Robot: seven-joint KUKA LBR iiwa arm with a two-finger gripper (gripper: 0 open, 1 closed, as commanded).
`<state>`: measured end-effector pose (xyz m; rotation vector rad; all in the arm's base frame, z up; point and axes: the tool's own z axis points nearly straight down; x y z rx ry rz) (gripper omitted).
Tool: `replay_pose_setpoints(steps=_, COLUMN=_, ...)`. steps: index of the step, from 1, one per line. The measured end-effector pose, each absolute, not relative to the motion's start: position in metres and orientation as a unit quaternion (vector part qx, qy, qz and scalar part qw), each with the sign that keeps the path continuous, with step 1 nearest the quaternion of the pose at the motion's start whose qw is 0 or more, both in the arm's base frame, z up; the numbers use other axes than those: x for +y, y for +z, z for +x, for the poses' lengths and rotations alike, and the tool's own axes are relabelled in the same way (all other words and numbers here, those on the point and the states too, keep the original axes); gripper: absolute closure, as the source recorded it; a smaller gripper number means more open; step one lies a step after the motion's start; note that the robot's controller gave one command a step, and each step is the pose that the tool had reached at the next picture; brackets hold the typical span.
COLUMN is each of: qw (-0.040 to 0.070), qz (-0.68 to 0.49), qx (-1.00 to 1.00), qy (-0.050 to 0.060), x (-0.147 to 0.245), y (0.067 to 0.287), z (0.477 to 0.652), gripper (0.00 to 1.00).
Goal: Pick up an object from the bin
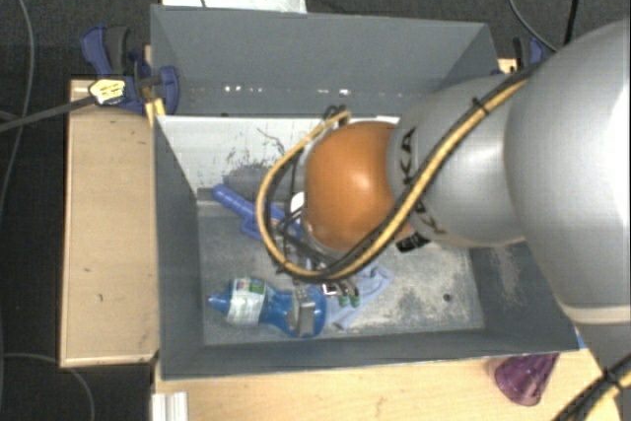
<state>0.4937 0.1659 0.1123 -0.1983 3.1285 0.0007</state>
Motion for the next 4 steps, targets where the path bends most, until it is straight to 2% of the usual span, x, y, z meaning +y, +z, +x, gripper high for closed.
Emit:
replay_pose_setpoints(steps=2, qw=-0.002, qz=-0.140, qx=0.990, qy=0.000, x=0.185, y=0.091, z=0.487, gripper=0.00)
replay_pose_setpoints(steps=3, qw=0.001, qz=-0.235, qx=0.972, qy=0.001, x=0.193, y=0.091, z=0.500, gripper=0.00)
replay_pose_setpoints(steps=4, qw=-0.001, qz=-0.064, qx=0.998, qy=0.001, x=0.199, y=0.084, z=0.509, gripper=1.00)
